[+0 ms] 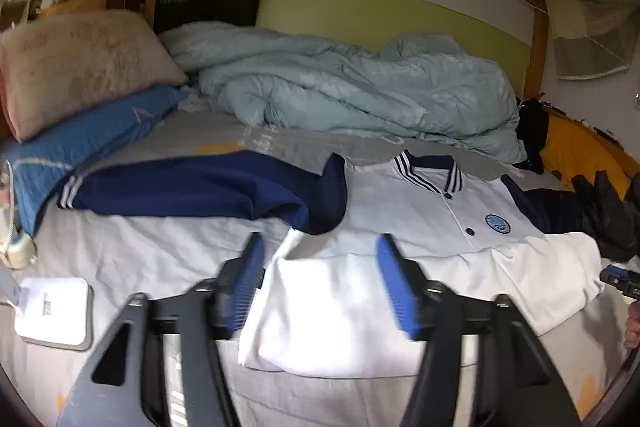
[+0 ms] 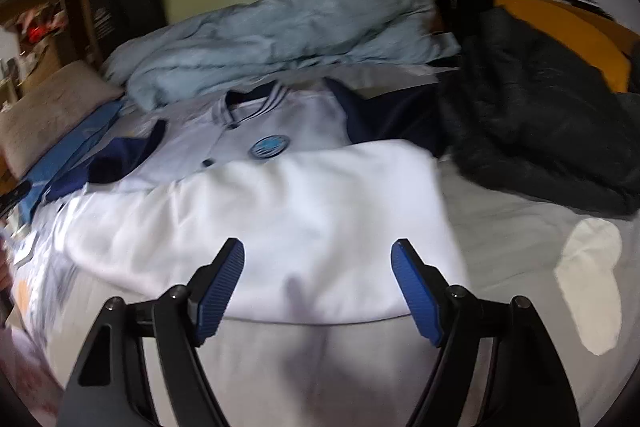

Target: Fold large clothes

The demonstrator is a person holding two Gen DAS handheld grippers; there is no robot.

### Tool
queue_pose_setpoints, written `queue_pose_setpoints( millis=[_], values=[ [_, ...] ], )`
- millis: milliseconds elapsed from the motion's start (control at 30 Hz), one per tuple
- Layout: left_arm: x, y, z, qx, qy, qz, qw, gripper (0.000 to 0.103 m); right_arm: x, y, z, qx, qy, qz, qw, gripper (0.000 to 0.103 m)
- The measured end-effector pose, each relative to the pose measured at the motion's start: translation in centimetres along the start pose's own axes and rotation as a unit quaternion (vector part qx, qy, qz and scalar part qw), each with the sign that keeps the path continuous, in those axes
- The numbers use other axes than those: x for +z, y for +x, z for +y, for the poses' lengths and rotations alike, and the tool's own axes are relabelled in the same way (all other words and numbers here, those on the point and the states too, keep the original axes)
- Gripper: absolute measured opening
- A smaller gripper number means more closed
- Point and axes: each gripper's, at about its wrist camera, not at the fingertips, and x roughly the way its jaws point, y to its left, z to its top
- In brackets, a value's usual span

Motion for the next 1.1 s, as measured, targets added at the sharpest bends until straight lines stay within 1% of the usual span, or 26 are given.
queue_pose_setpoints(
  millis=[133,267,367,433,500,533,600,633,733,767,800,833,867,900,967,1000,1067,1100],
  values=[
    [-0.1,0.2,-0.4,-0.025,-0.002,0.009,0.9996,0.066,-0.3,0.3,2.1,0.005,-0.046,0.008,0.999,0.074],
    [-0.6,1.4,-0.6,-0.014,0.002,0.026,0.9996,0.065,-0.7,1.1,2.8,0.008,-0.041,0.015,0.999,0.072],
    [-1.0,2.1,-0.8,-0.010,0.012,0.044,0.9989,0.060,-1.2,2.3,2.9,0.002,-0.033,0.034,0.999,0.070],
    [-1.3,2.1,-1.3,-0.010,0.023,0.046,0.9986,0.057,-1.4,2.3,3.1,-0.025,-0.033,0.021,0.999,0.064],
    [-1.7,2.0,-2.0,-0.003,0.033,0.046,0.9984,0.051,-1.5,1.9,3.1,-0.034,-0.025,0.008,0.999,0.059],
    [-1.9,1.9,-2.4,0.001,0.037,0.046,0.9983,0.051,-1.5,1.6,2.9,-0.038,-0.017,0.003,0.999,0.057],
    [-2.3,1.8,-3.1,-0.007,0.041,0.048,0.9980,0.051,-1.5,1.1,2.5,-0.057,0.016,-0.008,0.998,0.056],
    [-2.6,1.6,-3.4,-0.015,0.039,0.046,0.9981,0.051,-1.5,0.8,2.3,-0.056,0.025,-0.017,0.998,0.056],
    [-3.3,1.0,-4.6,-0.033,0.025,0.046,0.9981,0.051,-1.1,0.1,2.6,-0.053,0.018,-0.028,0.998,0.056],
    [-3.4,1.0,-5.1,-0.032,0.026,0.055,0.9976,0.054,-1.1,-0.1,2.7,-0.048,0.018,-0.031,0.998,0.056],
    [-3.7,1.2,-5.5,-0.023,0.026,0.074,0.9967,0.059,-1.1,-0.3,2.8,-0.041,0.020,-0.031,0.998,0.056],
    [-4.0,1.4,-5.8,-0.015,0.020,0.087,0.9959,0.061,-1.1,-0.4,2.9,-0.029,0.025,-0.025,0.999,0.056],
    [-4.5,1.5,-6.1,-0.016,0.013,0.097,0.9951,0.063,-1.1,-0.3,3.0,-0.018,0.028,-0.015,0.999,0.056],
    [-5.0,1.6,-6.5,-0.025,0.012,0.108,0.9938,0.064,-1.3,0.0,3.1,-0.002,0.032,0.007,0.999,0.056],
    [-6.1,2.2,-7.3,-0.060,0.016,0.141,0.9880,0.067,-1.8,0.5,3.4,0.011,0.039,0.029,0.999,0.056],
    [-6.6,2.5,-7.6,-0.071,0.011,0.155,0.9853,0.069,-2.0,0.7,3.5,0.014,0.044,0.036,0.998,0.056],
    [-7.6,3.2,-7.9,-0.092,-0.012,0.183,0.9788,0.072,-2.6,1.5,3.4,0.030,0.058,0.064,0.996,0.058],
    [-8.0,3.6,-7.8,-0.099,-0.026,0.193,0.9758,0.072,-2.9,1.9,3.2,0.038,0.067,0.076,0.994,0.061]
  ],
)
